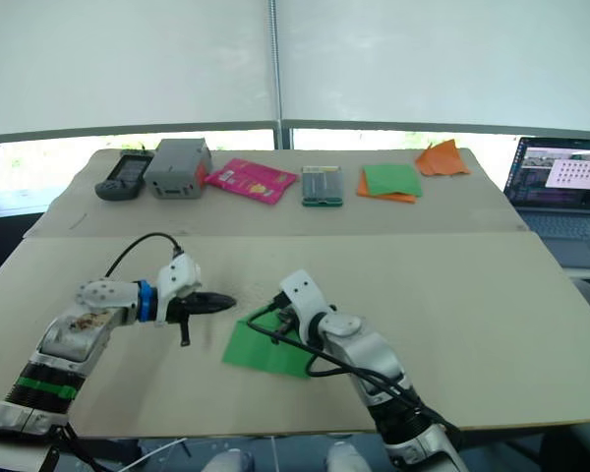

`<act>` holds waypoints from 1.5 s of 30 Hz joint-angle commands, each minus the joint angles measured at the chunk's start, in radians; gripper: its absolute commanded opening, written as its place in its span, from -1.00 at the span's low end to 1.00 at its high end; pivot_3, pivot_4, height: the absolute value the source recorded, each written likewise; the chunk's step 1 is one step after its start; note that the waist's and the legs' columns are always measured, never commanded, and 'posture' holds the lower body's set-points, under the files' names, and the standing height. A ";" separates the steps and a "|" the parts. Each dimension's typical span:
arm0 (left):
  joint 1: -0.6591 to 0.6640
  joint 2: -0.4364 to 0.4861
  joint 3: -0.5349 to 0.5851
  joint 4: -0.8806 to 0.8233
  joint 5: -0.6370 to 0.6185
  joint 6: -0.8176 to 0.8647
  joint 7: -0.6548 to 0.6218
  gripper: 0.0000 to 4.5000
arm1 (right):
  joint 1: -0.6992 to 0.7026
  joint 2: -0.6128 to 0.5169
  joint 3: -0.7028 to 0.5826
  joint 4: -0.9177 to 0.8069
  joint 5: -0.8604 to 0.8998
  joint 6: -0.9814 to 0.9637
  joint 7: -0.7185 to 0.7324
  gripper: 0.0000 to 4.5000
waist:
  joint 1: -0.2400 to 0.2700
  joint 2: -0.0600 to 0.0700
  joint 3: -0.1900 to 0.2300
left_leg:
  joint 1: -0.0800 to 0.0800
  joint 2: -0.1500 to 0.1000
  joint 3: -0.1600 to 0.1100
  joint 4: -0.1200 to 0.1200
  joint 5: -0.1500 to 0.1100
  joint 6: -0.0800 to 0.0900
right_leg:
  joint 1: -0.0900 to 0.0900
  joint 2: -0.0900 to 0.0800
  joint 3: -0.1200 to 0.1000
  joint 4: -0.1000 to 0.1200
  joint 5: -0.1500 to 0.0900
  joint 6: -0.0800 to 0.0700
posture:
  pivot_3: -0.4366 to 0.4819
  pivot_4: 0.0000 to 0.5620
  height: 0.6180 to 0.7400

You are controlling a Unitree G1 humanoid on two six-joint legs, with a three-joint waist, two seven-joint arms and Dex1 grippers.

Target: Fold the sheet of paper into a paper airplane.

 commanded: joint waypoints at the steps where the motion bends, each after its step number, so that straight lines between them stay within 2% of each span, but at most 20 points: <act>1: -0.048 -0.074 -0.003 0.032 -0.031 0.038 0.034 -0.97 | 0.036 -0.016 0.015 0.064 -0.016 0.042 -0.021 -1.00 | 0.003 0.000 0.000 | 0.000 0.000 0.000 0.000 0.000 0.000 | 0.000 0.000 0.000 0.000 0.000 0.000 | -0.05 -0.47 1.00; 6: -0.088 -0.143 -0.014 0.075 -0.032 0.069 0.051 -0.97 | 0.040 -0.014 0.022 0.062 -0.017 0.040 -0.026 -1.00 | -0.004 -0.001 -0.001 | -0.001 0.000 0.000 0.000 0.000 0.000 | 0.000 0.000 0.000 0.001 0.000 0.001 | -0.05 -0.47 1.00; 16: -0.171 -0.223 -0.114 0.260 0.118 -0.030 0.133 -0.97 | 0.042 -0.001 0.032 0.046 -0.015 0.047 -0.045 -1.00 | -0.001 -0.001 -0.001 | 0.000 0.000 0.000 0.000 0.000 0.000 | 0.000 0.000 0.000 0.000 0.001 0.002 | -0.05 -0.47 1.00; 21: -0.191 -0.242 -0.118 0.318 0.138 -0.060 0.135 -0.97 | 0.046 -0.002 0.036 0.042 -0.015 0.047 -0.050 -1.00 | -0.006 -0.001 -0.001 | -0.001 0.000 0.000 0.000 0.000 0.000 | 0.001 0.000 0.000 0.001 0.002 0.004 | -0.05 -0.47 1.00; 27: -0.193 -0.249 -0.127 0.351 0.157 -0.078 0.136 -0.97 | 0.047 -0.005 0.036 0.039 -0.015 0.048 -0.052 -1.00 | -0.005 -0.001 -0.001 | -0.001 0.000 0.000 0.000 0.000 0.000 | 0.000 0.000 0.000 0.000 0.003 0.005 | -0.05 -0.47 1.00; 37: -0.213 -0.289 -0.076 0.323 0.100 -0.053 0.131 -0.97 | 0.053 -0.009 0.042 0.039 -0.015 0.046 -0.052 -1.00 | -0.004 -0.001 -0.001 | -0.002 0.000 0.000 0.000 0.000 0.000 | 0.001 0.000 0.000 0.000 0.003 0.005 | -0.05 -0.47 1.00; 45: -0.207 -0.313 -0.108 0.349 0.132 -0.073 0.140 -0.97 | 0.052 -0.011 0.043 0.037 -0.016 0.047 -0.053 -1.00 | -0.004 -0.001 -0.001 | -0.001 0.000 0.000 0.000 0.000 0.000 | 0.000 0.000 0.000 0.000 0.003 0.006 | -0.05 -0.47 1.00</act>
